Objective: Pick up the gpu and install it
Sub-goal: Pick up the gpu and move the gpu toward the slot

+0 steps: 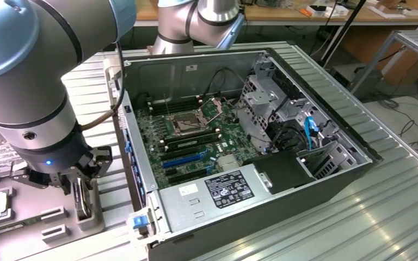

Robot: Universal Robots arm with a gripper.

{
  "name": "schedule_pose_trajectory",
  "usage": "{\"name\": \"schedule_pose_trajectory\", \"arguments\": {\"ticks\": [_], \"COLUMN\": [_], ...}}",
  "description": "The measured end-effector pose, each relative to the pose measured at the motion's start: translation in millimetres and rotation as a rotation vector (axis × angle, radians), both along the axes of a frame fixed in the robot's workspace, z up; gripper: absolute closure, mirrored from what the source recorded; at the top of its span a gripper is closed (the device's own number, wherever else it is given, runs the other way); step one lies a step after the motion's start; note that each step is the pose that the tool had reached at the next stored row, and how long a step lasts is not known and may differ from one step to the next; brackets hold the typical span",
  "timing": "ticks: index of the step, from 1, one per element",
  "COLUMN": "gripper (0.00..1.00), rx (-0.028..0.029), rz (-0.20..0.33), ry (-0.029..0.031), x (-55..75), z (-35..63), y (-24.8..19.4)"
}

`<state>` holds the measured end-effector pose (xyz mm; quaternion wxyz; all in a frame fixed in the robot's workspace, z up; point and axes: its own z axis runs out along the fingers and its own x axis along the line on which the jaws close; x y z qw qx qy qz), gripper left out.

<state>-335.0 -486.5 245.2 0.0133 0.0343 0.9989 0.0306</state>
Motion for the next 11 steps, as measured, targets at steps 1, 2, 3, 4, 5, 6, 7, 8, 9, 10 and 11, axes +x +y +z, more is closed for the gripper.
{"name": "schedule_pose_trajectory", "arguments": {"ticks": [1,2,3,4,5,6,7,8,9,10,11], "gripper": [0.59,0.72,0.73,0.73,0.73,0.73,0.73,0.73,0.73,0.73,0.73], "rx": [0.0001,0.0001,0.0,0.0001,0.0001,0.0,0.0,0.0007,0.0,-0.0001,-0.0001], "rz": [0.0,0.0,0.0,0.0,0.0,0.0,0.0,0.0,0.0,0.0,0.0], "ry": [0.0,0.0,0.0,0.0,-0.0002,0.0,0.0,-0.0009,0.0,0.0002,0.0002], "x": [0.0,0.0,0.0,0.0,0.0,0.0,0.0,0.1,0.0,0.0,0.0], "z": [-0.3,-0.6,-0.8,-1.1,-1.5,-1.7,-2.0,0.4,11.5,25.2,36.7], "y": [0.0,0.0,0.0,0.0,0.0,0.0,0.0,0.1,0.0,0.0,0.0]}}
